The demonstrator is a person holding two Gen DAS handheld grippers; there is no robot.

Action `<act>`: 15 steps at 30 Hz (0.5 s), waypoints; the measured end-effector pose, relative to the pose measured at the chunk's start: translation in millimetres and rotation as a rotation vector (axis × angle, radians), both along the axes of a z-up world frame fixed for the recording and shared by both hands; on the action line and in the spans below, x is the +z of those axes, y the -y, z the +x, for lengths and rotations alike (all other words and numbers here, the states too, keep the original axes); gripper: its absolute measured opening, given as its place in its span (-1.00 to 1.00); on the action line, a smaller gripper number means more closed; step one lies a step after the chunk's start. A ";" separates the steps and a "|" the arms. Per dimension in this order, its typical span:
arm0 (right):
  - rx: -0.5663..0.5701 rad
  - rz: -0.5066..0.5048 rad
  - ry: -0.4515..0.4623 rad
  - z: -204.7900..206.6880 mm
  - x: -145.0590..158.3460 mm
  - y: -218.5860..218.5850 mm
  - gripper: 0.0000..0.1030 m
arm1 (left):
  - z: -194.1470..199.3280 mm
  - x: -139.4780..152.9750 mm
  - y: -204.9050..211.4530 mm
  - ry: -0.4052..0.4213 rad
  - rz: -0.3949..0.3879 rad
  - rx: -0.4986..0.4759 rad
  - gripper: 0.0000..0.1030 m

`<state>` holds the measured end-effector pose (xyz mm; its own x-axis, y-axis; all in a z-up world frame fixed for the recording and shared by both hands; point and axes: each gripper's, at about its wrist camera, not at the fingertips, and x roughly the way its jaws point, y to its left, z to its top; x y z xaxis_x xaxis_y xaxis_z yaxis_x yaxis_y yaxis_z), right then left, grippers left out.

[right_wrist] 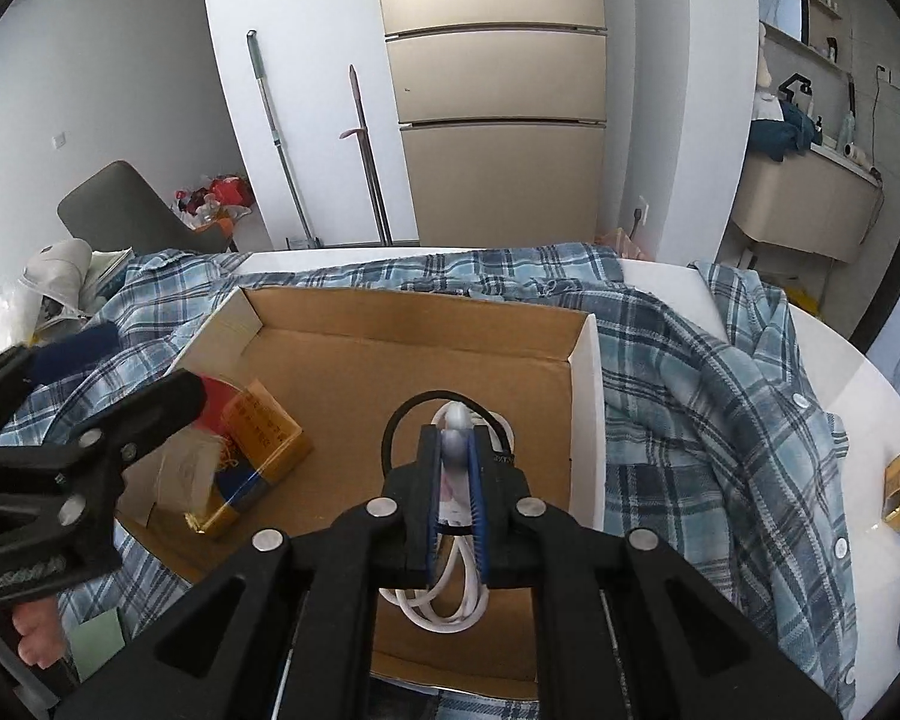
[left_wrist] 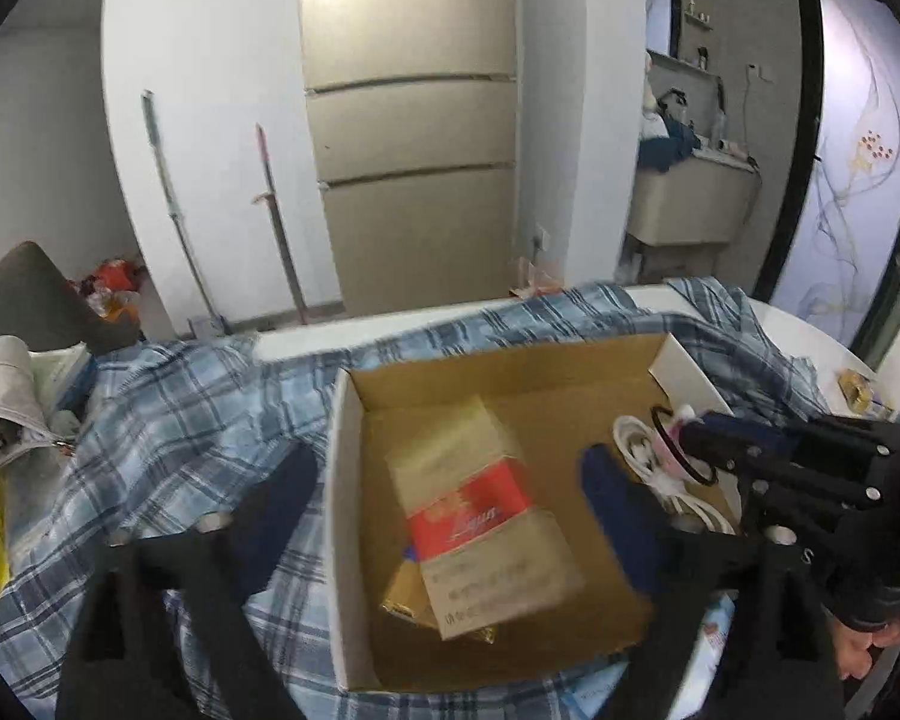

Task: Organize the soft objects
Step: 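Open both tools to drop the Liqun pack and pink item into the box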

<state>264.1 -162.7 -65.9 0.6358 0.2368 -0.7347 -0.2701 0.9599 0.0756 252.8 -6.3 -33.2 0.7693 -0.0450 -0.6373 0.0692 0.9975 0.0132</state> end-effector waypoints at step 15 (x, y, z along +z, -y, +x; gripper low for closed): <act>-0.046 0.005 0.079 -3.3 12.8 7.0 0.09 | -6.8 13.2 -4.4 0.053 -0.022 0.009 0.81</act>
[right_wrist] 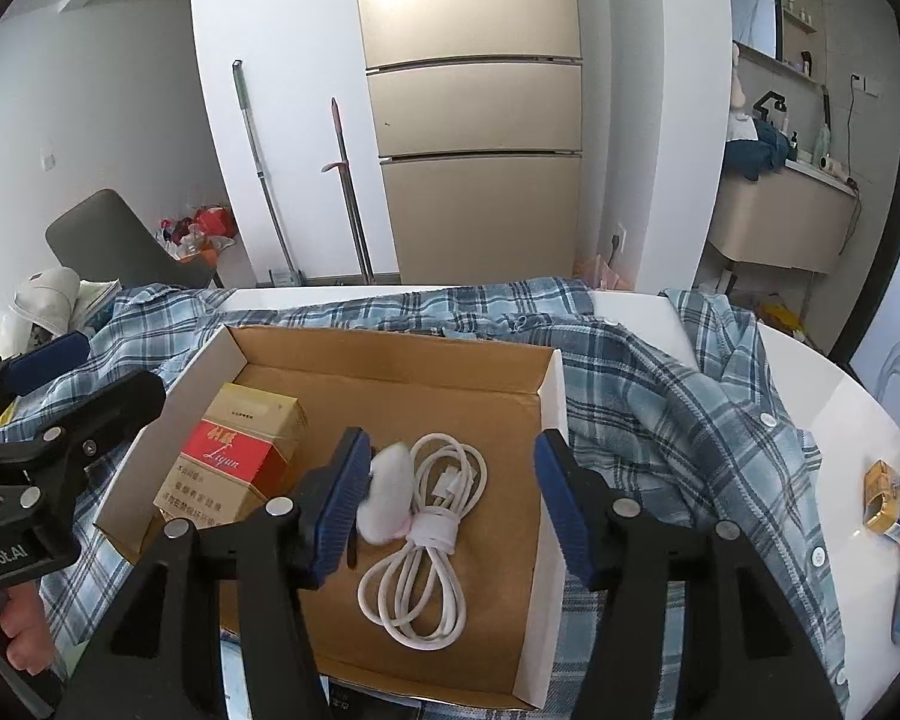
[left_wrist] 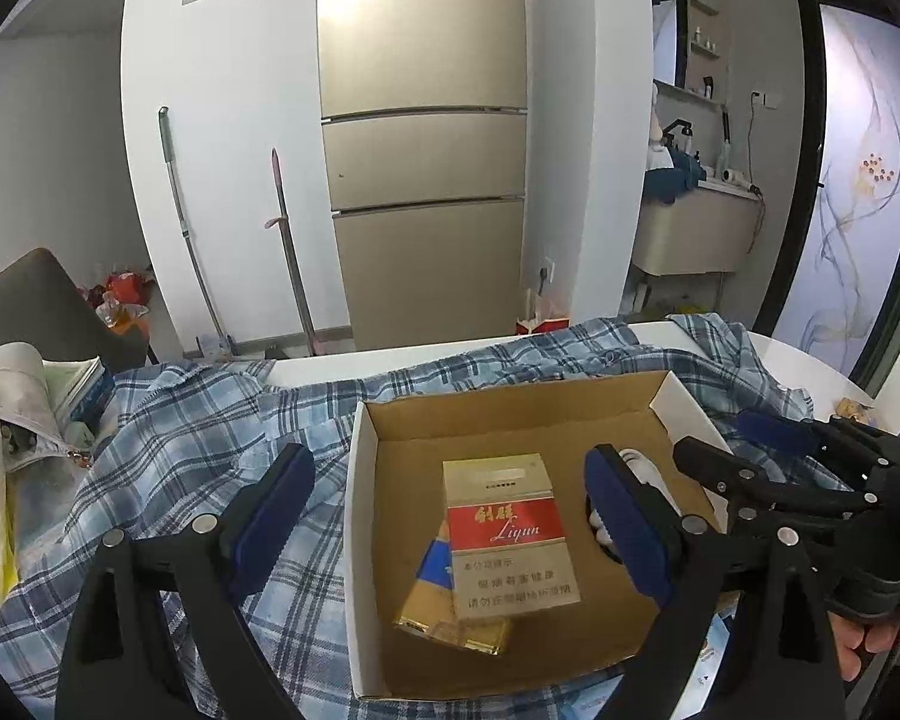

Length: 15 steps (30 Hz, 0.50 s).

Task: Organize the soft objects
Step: 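Open both tools to drop the Liqun pack and pink item into the box, then lift both tools away from the box back over the table items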

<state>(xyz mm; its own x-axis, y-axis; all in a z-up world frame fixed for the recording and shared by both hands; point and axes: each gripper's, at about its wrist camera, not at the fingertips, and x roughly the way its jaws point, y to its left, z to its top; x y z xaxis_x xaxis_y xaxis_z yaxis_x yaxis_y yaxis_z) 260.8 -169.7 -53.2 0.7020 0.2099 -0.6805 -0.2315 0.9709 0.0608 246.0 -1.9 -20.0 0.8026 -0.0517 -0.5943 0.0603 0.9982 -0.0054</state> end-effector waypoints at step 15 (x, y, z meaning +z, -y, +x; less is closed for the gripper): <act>-0.009 0.020 0.050 -5.8 13.8 3.3 0.24 | -15.4 21.6 0.0 0.096 -0.001 0.011 0.81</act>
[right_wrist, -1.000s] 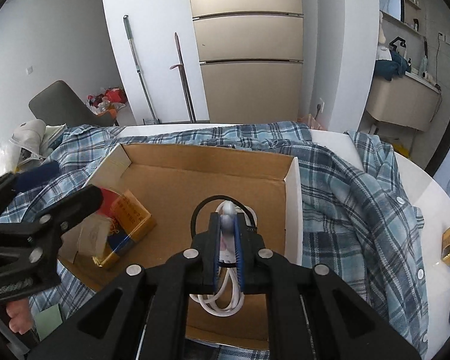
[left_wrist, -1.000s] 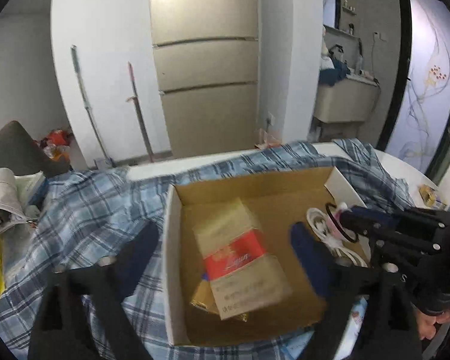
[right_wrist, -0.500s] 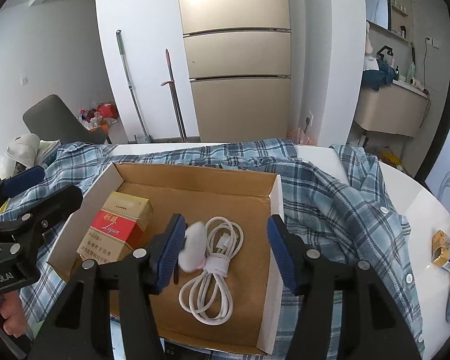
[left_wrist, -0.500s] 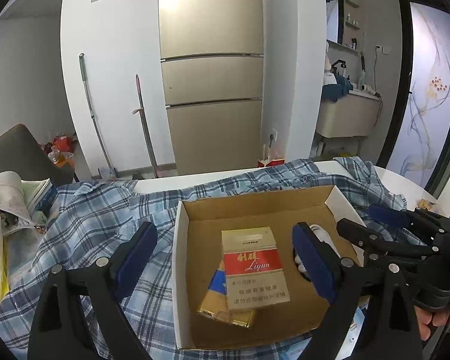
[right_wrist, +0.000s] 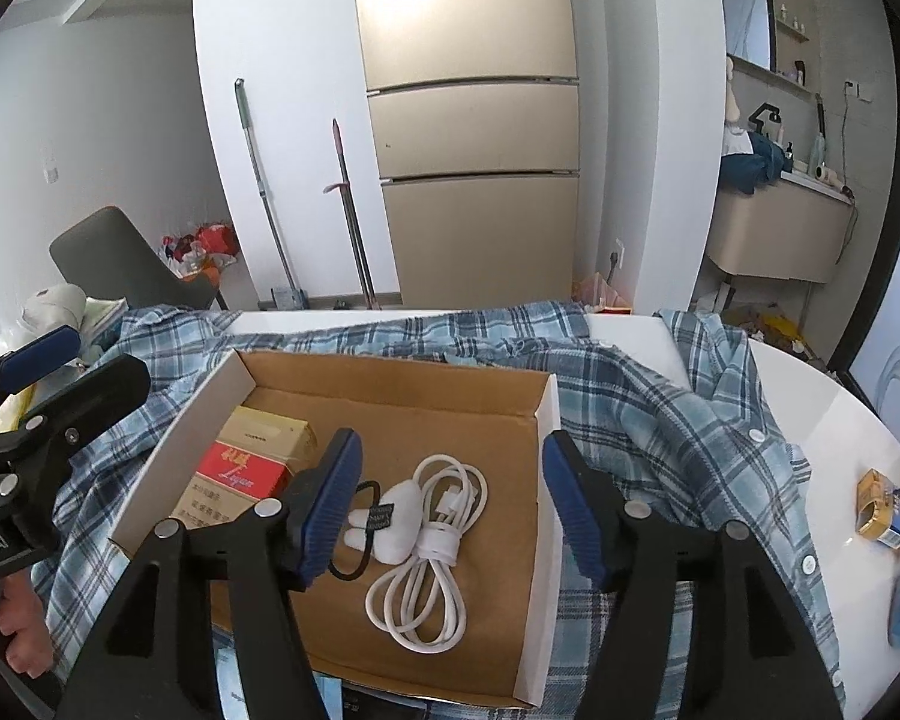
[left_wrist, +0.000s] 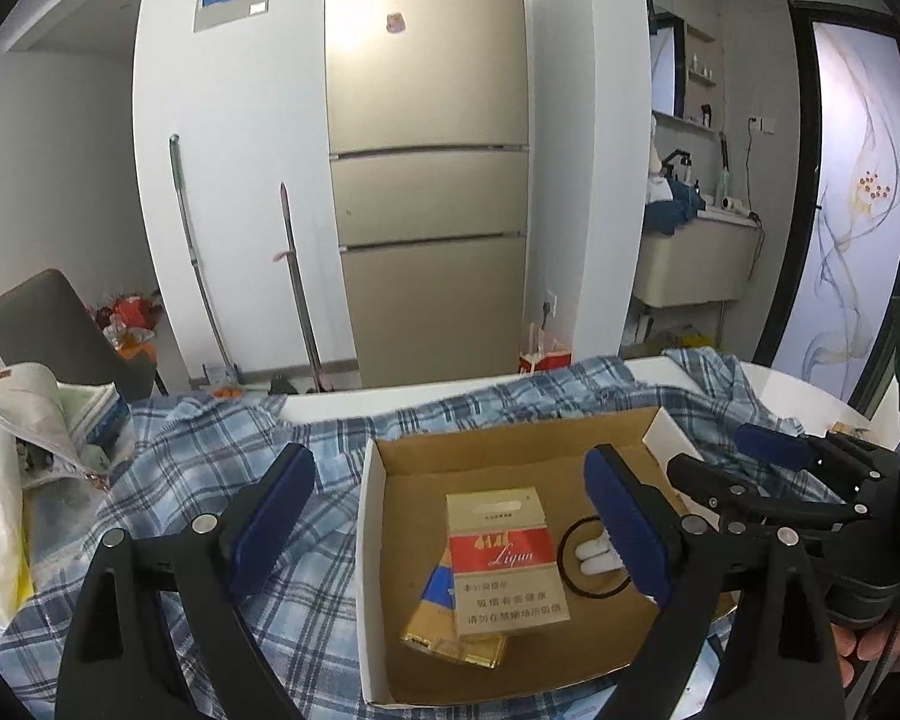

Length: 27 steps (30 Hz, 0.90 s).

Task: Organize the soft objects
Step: 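Lift both tools away from the box back over the table items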

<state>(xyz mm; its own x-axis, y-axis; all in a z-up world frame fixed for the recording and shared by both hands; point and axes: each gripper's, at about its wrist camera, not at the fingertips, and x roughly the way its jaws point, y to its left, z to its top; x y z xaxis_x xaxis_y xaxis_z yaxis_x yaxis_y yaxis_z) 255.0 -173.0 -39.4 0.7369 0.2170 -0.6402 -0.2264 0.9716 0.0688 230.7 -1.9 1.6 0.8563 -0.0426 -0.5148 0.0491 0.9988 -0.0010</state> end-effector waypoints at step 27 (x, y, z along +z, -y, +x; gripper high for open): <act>-0.034 0.079 0.410 -94.0 129.1 7.0 0.99 | -115.8 120.2 7.7 0.338 0.003 0.006 1.00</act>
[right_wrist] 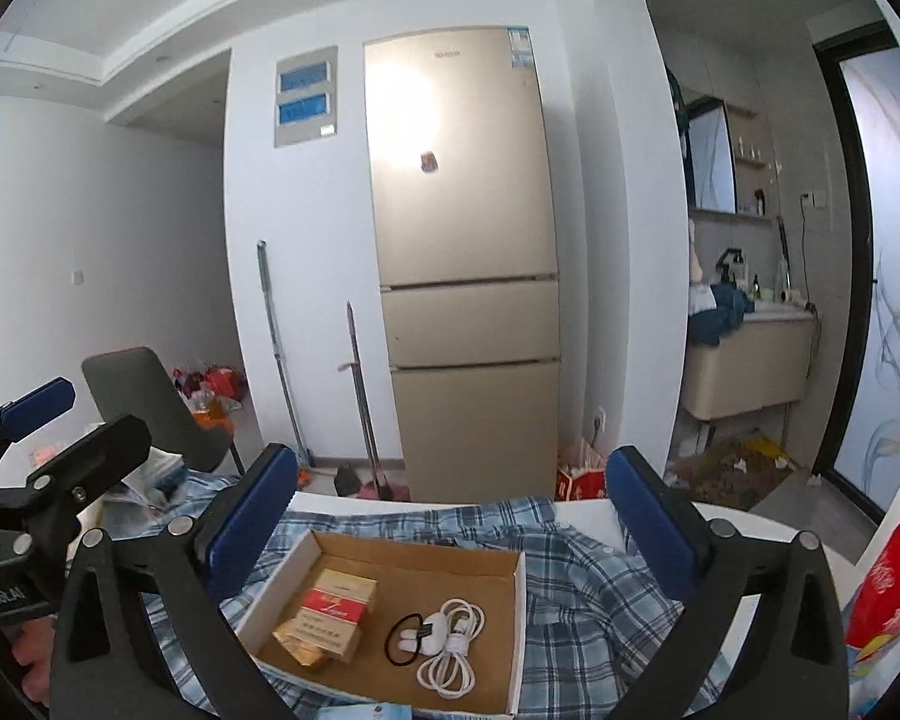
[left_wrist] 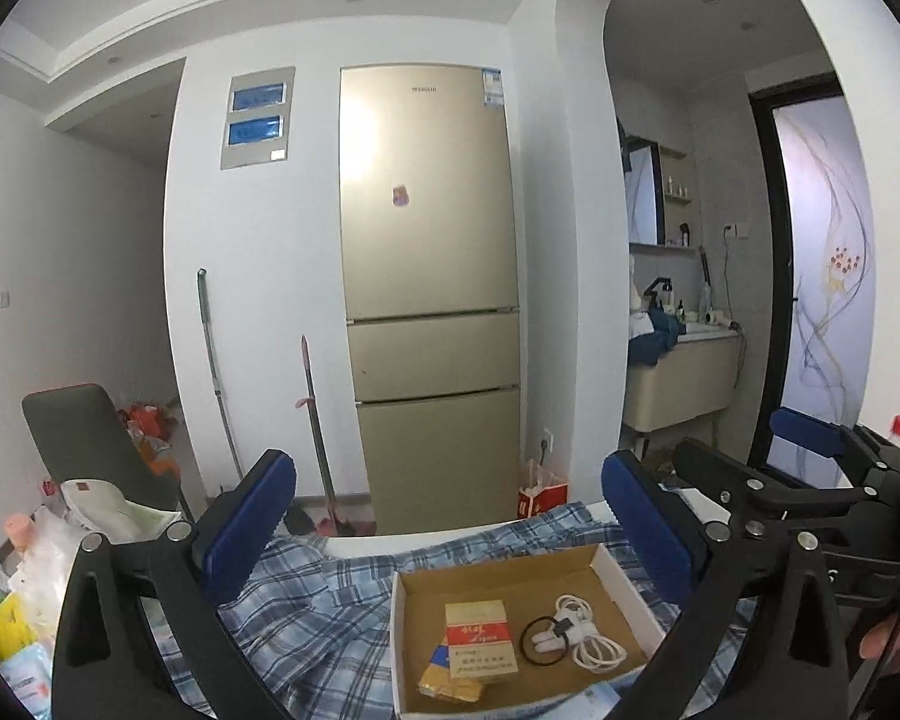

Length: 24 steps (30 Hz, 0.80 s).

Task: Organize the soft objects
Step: 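Lift both tools away from the box back over the table items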

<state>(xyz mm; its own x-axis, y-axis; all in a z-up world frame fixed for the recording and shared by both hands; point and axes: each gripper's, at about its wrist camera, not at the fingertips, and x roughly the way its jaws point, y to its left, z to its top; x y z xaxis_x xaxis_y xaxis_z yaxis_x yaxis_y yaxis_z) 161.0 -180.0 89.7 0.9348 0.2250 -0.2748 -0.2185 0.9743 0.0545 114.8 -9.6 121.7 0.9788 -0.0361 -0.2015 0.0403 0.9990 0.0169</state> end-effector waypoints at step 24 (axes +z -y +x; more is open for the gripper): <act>0.063 -0.041 -0.156 -95.0 -75.0 -3.2 0.99 | -104.5 -86.5 -24.2 -0.154 -0.009 0.011 1.00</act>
